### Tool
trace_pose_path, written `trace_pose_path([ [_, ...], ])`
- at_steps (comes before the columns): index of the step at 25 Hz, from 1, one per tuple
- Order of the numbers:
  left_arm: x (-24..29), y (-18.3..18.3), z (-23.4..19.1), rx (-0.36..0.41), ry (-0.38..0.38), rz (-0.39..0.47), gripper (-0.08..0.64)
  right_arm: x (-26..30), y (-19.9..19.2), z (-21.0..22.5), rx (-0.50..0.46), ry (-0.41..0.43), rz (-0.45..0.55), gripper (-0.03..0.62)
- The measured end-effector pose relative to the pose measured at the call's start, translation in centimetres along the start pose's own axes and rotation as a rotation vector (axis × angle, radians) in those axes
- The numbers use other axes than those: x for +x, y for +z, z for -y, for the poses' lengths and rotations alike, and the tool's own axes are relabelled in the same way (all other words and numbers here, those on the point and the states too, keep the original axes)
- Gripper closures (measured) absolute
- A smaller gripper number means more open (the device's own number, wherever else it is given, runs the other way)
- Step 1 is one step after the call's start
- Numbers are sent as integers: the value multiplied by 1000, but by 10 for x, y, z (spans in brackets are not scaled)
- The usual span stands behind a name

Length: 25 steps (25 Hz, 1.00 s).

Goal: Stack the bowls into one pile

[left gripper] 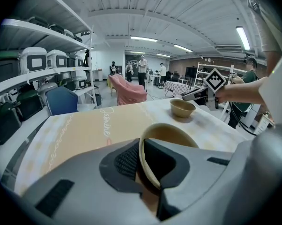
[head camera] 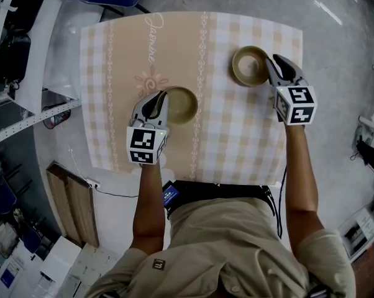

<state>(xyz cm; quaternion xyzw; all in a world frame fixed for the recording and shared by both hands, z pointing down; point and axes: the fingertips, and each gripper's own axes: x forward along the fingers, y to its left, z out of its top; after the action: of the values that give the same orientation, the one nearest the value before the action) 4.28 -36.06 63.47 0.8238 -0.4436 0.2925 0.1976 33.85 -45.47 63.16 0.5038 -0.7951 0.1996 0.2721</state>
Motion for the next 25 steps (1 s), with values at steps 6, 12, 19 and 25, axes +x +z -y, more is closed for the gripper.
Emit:
trace_pose_path([
  [6,4,-2,0,9,-1,5,538,9,-11,2,10,2,-32,506],
  [12,4,-1,1,23,-10,24,534,15,-18,1,31,5,-48,511],
  [19,-1,4,2,38,-13,52,531,16,-17,-1,105,8,-57,565],
  [25,-2,-2,-2,29,-28,37,483,8,-9,-9,129,14,-39,572],
])
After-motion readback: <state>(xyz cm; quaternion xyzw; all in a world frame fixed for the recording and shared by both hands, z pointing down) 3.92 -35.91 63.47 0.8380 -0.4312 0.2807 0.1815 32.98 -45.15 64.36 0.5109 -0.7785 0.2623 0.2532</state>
